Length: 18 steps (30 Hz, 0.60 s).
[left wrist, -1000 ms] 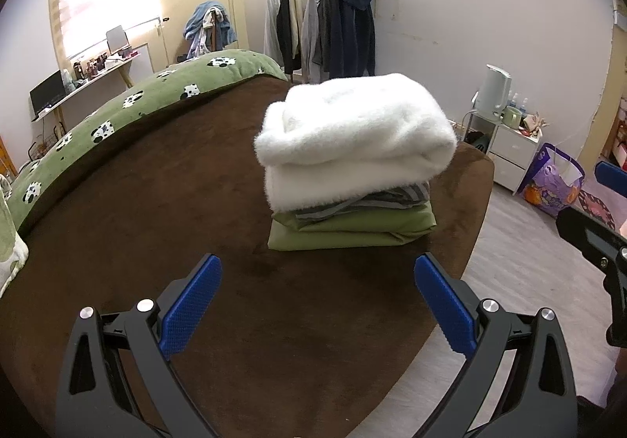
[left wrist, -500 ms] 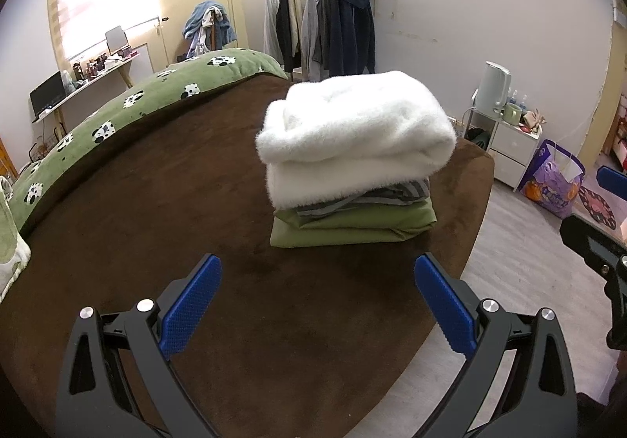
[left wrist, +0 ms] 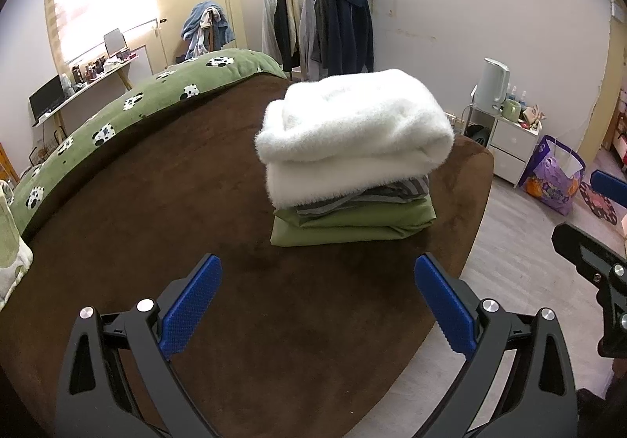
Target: Fold large clothes
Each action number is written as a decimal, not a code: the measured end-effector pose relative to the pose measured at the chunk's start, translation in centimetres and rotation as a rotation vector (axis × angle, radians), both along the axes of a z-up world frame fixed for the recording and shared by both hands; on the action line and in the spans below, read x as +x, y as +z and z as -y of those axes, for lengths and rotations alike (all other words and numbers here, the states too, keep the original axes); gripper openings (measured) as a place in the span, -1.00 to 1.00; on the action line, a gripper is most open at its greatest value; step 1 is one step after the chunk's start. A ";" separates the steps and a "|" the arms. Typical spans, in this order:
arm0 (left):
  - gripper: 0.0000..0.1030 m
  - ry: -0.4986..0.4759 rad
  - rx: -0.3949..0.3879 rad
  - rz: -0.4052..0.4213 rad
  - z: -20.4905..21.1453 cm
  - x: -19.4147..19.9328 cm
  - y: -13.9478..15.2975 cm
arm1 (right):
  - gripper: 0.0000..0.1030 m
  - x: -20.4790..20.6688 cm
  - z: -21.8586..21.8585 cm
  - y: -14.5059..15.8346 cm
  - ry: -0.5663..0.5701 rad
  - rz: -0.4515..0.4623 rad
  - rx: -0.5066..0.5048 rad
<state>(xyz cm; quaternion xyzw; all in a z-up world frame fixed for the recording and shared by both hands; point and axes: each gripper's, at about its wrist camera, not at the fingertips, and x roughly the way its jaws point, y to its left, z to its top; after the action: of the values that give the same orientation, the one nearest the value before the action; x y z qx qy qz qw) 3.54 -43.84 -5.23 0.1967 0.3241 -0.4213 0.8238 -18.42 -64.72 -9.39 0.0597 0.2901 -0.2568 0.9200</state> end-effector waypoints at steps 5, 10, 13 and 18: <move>0.88 0.007 -0.001 0.005 0.0 0.0 0.0 | 0.89 0.1 0.0 0.0 0.000 -0.001 0.005; 0.88 0.030 -0.010 0.003 -0.4 0.3 0.0 | 0.89 0.2 0.1 -0.2 0.002 -0.004 0.012; 0.88 0.030 -0.008 0.007 -0.5 0.3 0.1 | 0.89 0.2 0.2 -0.3 0.001 -0.004 0.012; 0.88 0.029 -0.011 0.005 -0.6 0.4 0.2 | 0.89 0.2 0.3 -0.5 0.001 -0.004 0.016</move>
<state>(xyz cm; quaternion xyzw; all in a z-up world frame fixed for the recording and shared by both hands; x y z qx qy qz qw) 3.93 -43.22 -4.99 0.1884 0.3225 -0.4106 0.8318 -18.18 -64.98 -9.88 0.0662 0.2937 -0.2541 0.9191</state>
